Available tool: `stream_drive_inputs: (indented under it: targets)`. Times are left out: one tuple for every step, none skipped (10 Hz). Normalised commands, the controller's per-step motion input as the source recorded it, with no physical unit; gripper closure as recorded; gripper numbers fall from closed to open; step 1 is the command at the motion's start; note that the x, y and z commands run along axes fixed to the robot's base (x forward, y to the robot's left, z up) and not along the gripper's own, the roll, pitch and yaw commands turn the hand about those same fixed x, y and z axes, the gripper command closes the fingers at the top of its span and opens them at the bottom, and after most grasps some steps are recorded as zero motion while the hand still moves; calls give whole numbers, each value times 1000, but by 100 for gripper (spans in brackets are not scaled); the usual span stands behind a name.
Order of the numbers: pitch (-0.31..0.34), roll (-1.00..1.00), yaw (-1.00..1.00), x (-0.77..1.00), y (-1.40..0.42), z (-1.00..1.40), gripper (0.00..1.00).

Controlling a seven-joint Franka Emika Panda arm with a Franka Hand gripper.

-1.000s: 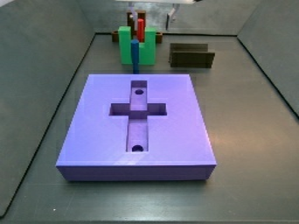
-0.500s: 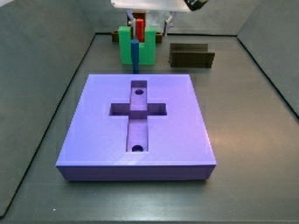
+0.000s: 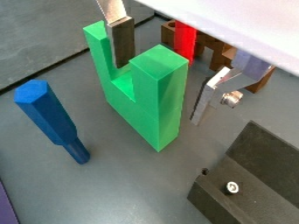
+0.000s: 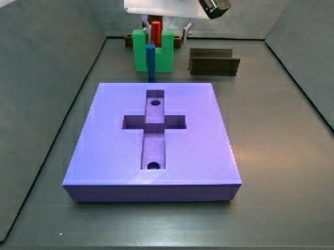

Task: Pick up the green object. Move up. Move to above the board. Insert the green object.
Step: Pick up the green object.

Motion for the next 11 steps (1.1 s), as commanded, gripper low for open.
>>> stream_drive_inputs:
  targets:
    - [9, 100, -154, 0, 0, -151, 0]
    - [0, 77, -154, 0, -3, -186, 0]
    - [0, 76, -151, 0, -23, -157, 0]
    - [19, 94, -146, 0, -66, -63, 0]
    - [53, 107, -140, 20, -94, 0, 0]
    - [40, 91, -154, 0, 0, 0, 0]
    - [33, 80, -171, 0, 0, -51, 0]
    - [26, 50, -94, -43, 0, 0, 0]
    - [0, 0, 0, 0, 0, 0, 0]
    - [0, 0, 0, 0, 0, 0, 100]
    - [0, 0, 0, 0, 0, 0, 100]
